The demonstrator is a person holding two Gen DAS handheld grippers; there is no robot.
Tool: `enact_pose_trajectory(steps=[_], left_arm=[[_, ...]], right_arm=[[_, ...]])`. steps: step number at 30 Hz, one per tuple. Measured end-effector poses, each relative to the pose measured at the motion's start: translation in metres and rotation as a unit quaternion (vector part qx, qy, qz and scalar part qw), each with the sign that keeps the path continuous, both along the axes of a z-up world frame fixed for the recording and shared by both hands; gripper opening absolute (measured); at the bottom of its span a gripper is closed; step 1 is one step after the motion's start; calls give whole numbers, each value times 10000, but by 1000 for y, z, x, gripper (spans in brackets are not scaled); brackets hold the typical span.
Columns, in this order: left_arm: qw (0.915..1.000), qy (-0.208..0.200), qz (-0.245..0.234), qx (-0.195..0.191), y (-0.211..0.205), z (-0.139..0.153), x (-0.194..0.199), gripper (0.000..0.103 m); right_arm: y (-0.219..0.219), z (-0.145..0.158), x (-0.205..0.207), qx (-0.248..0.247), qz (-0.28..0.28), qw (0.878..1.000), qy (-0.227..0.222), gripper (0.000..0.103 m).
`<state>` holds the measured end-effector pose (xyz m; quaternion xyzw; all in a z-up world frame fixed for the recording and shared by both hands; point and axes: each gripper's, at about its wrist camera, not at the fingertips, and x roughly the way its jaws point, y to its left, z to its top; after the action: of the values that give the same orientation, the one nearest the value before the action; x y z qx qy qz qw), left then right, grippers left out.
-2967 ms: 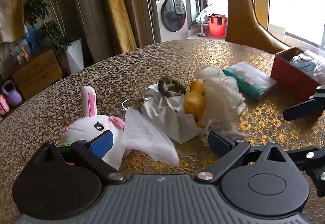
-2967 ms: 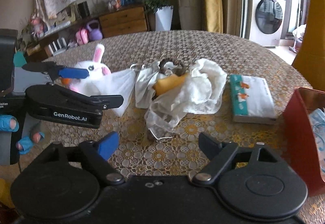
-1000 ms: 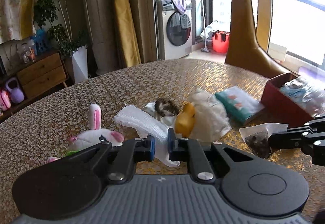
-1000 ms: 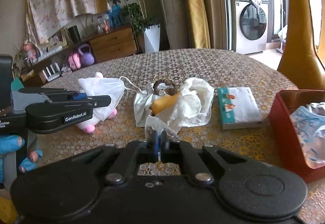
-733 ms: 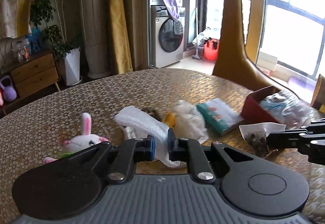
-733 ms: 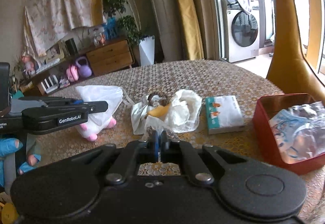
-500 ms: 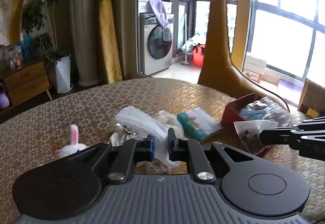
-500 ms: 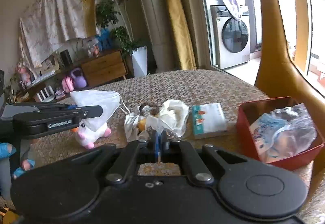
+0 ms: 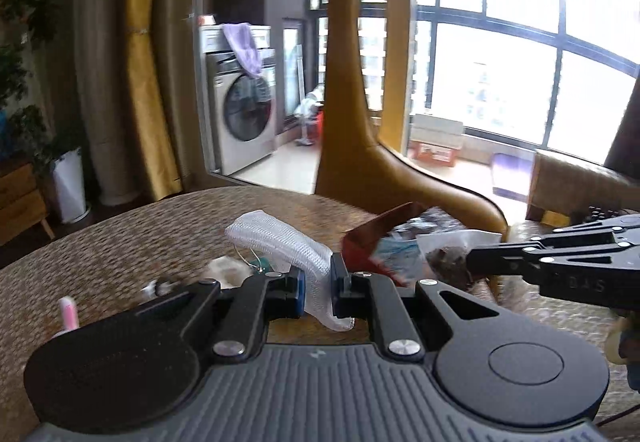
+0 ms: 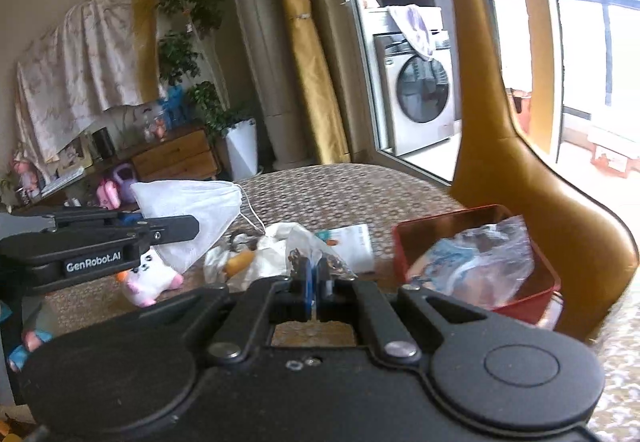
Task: Organize soft objects
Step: 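Carry the mesh bag with the left tool into the red tin while the right tool carries the plastic bag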
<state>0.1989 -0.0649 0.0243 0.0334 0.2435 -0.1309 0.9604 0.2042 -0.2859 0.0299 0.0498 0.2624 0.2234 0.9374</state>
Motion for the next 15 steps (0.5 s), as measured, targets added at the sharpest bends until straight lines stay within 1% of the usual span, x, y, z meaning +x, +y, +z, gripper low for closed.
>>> enact_pose_trajectory(steps=[10, 13, 15], left_arm=[[9975, 14, -706, -3, -68, 0, 8, 12], [9963, 96, -857, -75, -84, -2, 15, 12], [9947, 166, -993, -198, -92, -5, 22, 12]], right_arm=[[-58, -2, 2, 110, -583, 9982, -24, 1], [-73, -5, 7, 133, -748, 9971, -11, 1], [-82, -7, 11, 151, -843, 9963, 11, 1]])
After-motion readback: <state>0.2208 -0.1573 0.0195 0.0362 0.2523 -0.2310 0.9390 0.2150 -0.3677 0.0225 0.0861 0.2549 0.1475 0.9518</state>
